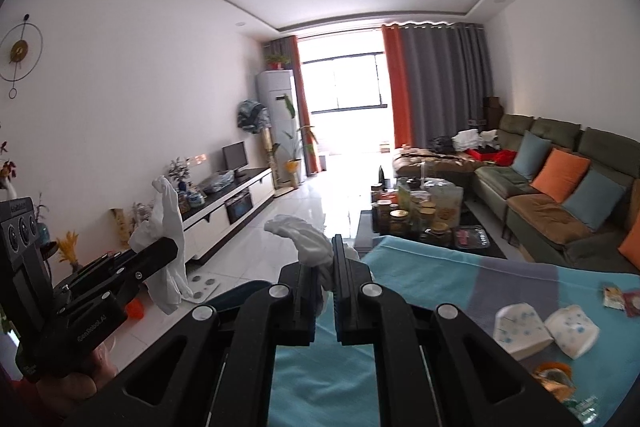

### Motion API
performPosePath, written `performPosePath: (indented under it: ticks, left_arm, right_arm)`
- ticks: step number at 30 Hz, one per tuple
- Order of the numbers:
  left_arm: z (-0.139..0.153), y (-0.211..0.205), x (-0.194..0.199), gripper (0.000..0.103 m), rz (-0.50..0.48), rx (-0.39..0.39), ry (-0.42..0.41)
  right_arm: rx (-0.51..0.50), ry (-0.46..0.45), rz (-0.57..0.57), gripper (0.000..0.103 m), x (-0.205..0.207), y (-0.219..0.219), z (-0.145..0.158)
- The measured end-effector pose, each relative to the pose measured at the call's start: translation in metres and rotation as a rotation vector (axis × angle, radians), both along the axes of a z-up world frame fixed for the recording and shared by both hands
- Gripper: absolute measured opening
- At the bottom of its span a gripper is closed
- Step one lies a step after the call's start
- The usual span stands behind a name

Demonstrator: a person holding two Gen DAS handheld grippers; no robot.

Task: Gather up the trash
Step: 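Carry both held tissues from the table over the teal bin, then open both grippers to drop the tissues into the teal bin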

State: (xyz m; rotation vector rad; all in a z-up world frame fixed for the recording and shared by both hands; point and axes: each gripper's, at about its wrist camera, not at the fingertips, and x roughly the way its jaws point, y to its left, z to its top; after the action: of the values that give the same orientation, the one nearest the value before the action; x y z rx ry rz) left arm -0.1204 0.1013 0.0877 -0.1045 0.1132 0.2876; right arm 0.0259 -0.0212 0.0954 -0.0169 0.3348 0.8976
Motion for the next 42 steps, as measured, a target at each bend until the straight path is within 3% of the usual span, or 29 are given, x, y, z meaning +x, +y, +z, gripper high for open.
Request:
performPosePath:
  ticks: [10, 24, 30, 37, 42]
  left_arm:
    - [-0.006, 0.026, -0.023, 0.020, 0.088, -0.030, 0.029]
    - [-0.032, 0.076, -0.015, 0.020, 0.199, -0.110, 0.126]
    - [-0.056, 0.103, 0.012, 0.021, 0.200, -0.208, 0.197]
    - [-0.116, 0.147, 0.060, 0.022, 0.197, -0.388, 0.327]
    - [-0.149, 0.169, 0.081, 0.022, 0.190, -0.461, 0.403]
  right_arm:
    - [-0.034, 0.013, 0.111, 0.005, 0.007, 0.052, -0.005]
    - [-0.123, 0.069, 0.233, 0.005, 0.022, 0.127, -0.026]
    - [-0.227, 0.119, 0.285, 0.006, 0.031, 0.170, -0.050]
    - [-0.370, 0.223, 0.321, 0.006, 0.050, 0.224, -0.091]
    - [-0.468, 0.290, 0.338, 0.006, 0.061, 0.254, -0.119]
